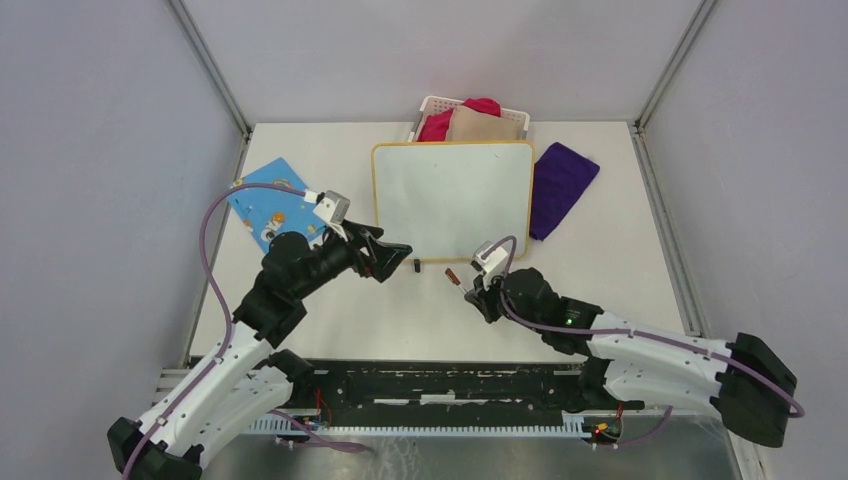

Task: Write a sentence on the whiteboard
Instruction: Open the whiteboard marker at the center of the board.

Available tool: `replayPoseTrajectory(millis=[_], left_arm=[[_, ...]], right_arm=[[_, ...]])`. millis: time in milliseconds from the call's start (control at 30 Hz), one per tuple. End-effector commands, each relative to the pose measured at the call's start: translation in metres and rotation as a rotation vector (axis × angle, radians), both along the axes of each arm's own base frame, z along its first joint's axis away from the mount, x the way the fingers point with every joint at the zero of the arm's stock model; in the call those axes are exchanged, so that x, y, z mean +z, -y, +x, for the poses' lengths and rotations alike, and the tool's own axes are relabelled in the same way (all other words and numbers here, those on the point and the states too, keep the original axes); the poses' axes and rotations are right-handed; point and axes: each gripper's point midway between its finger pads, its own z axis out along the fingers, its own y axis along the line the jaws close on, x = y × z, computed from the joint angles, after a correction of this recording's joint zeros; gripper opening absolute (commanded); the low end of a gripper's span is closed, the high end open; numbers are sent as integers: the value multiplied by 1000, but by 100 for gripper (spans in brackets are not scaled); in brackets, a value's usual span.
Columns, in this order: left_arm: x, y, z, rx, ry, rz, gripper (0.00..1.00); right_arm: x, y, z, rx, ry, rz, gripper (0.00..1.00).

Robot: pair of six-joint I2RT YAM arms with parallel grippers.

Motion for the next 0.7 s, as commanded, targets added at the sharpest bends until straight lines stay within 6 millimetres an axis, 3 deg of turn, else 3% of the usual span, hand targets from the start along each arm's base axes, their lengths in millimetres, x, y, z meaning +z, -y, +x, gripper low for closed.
replayPoseTrajectory(millis=[0, 300, 500, 667], left_arm=[[32, 2, 2, 9, 71, -63, 99], [73, 21, -3, -65, 6, -237, 100], [84, 49, -1, -111, -69, -291, 100], [79, 84, -9, -146, -84, -251, 100]], right_arm=[[58, -13, 2, 18, 119, 247, 0], [138, -14, -5, 45, 275, 538, 0], [168, -16, -2, 33, 322, 622, 0], [185, -19, -1, 36, 338, 664, 0]])
